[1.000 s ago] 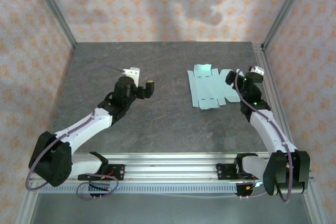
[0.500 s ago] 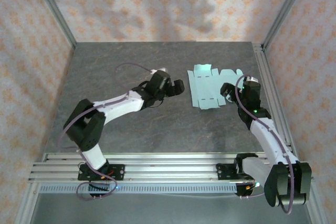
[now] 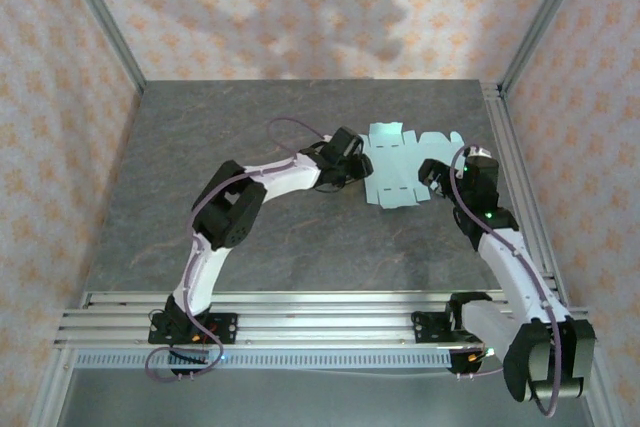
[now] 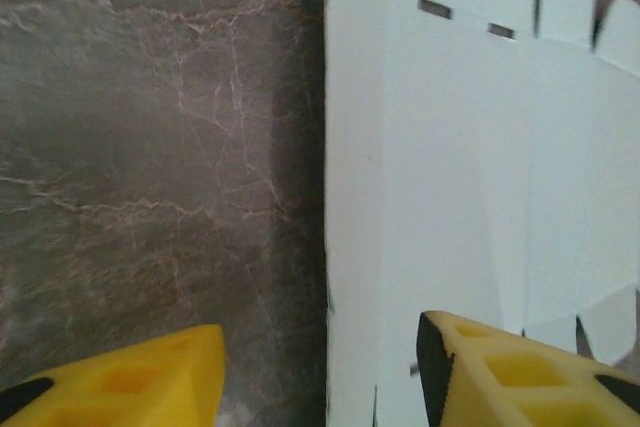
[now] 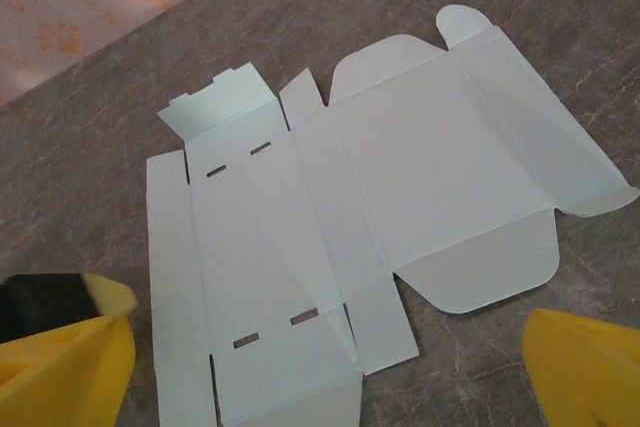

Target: Fold the paper box

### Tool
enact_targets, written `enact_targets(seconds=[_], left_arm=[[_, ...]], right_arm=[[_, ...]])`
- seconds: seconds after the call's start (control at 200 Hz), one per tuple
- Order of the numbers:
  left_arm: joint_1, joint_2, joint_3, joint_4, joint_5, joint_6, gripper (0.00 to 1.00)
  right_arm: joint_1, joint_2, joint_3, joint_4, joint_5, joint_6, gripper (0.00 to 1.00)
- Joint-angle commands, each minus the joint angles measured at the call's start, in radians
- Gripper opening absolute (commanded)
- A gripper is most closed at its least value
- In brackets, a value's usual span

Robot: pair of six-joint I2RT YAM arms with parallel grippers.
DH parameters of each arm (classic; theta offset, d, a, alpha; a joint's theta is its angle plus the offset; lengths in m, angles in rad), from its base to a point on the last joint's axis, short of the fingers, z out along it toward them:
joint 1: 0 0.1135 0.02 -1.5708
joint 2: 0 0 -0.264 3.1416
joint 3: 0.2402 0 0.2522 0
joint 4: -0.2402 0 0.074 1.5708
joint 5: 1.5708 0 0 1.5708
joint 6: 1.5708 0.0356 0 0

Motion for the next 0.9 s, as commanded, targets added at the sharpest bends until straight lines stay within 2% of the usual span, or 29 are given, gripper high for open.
enact_targets(seconds=[0.0,0.125,0.38,0.676,0.896], left_arm=[[-0.008,0.029,0.079,-0.053,0.028,-0.032,0.47],[-0.008,0.073,0.116,-0.044,0.051,-0.059,0.34],[-0.008,0.088,0.136,-0.05,0.04,-0.057,0.0],[0.01,-0.024,0.023,-0.078,-0.035,0.033,0.0],[0.069,-0.133,-0.087,-0.118,0.005,0.184,0.0]], right_arm=[[0.005,-0.023,-0.013,-0.022,0.001,0.001,0.99],[0.005,-0.024,-0.023,-0.022,0.011,-0.001,0.99],[0.005,-0.022,-0.019,-0.027,0.026,-0.004,0.99],[0.007,0.011,0.007,-0.031,0.029,0.004,0.99],[0.037,0.044,0.013,0.006,0.041,-0.017,0.99]])
